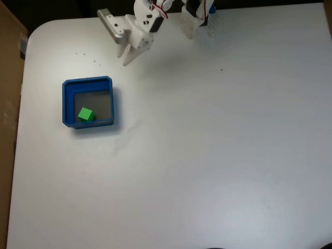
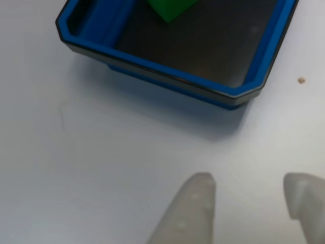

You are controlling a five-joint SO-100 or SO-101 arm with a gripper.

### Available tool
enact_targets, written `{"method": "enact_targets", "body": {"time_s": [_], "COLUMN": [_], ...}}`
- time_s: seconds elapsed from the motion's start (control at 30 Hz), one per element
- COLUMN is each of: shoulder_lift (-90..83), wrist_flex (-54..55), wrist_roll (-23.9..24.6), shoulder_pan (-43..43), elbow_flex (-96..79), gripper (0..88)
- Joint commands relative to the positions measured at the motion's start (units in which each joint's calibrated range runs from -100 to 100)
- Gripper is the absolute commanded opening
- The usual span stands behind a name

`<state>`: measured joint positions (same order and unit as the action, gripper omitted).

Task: Pick up green cube and drop it in the blue box

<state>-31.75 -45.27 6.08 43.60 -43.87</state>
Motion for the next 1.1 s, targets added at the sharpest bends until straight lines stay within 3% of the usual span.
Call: {"method": "enact_targets", "body": {"time_s": [0.0, 0.57, 0.93, 1.07], "shoulder_lift": [-11.16, -51.7, -64.65, -66.74], "wrist_flex": [0.82, 1.06, 1.15, 0.82], "wrist_roll": [-0.2, -0.34, -0.44, -4.15], "shoulder_pan": [0.33, -0.25, -3.5, -5.16], "elbow_flex": [-8.26, -42.04, -53.24, -55.86], "gripper": [3.1, 1.3, 1.2, 1.2]}}
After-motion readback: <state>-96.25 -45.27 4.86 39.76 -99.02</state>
